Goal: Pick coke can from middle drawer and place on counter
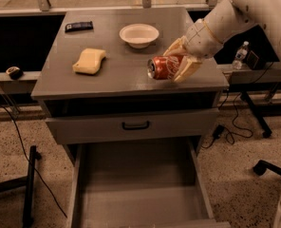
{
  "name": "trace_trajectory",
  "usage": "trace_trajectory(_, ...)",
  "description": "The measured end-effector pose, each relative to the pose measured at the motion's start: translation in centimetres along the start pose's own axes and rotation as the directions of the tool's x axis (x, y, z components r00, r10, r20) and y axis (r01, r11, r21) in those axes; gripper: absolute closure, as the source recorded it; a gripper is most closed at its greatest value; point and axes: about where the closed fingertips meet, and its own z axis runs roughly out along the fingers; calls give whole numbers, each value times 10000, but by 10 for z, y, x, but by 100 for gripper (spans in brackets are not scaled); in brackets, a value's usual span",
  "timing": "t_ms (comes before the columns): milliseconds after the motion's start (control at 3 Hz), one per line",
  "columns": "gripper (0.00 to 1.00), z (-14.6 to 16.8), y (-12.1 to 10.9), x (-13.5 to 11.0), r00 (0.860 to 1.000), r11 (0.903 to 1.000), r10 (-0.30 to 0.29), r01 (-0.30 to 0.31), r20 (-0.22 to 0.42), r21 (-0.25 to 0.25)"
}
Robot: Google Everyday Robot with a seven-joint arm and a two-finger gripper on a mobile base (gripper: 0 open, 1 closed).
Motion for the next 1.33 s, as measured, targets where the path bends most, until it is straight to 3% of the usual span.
trace_trajectory(333, 50, 5, -9, -8, 9959, 9951, 903, -900, -38, 402)
trace_trajectory(667, 26, 23, -17, -16, 9797, 9792, 1917, -1867, -594, 799)
trace_trajectory(1000, 3, 41, -20, -26, 9597, 9624, 2502, -2321, -1283, 1412)
trace_trajectory(1333, 0, 50, -18, -23, 9535, 9571, 2702, -2508, -1337, 1453)
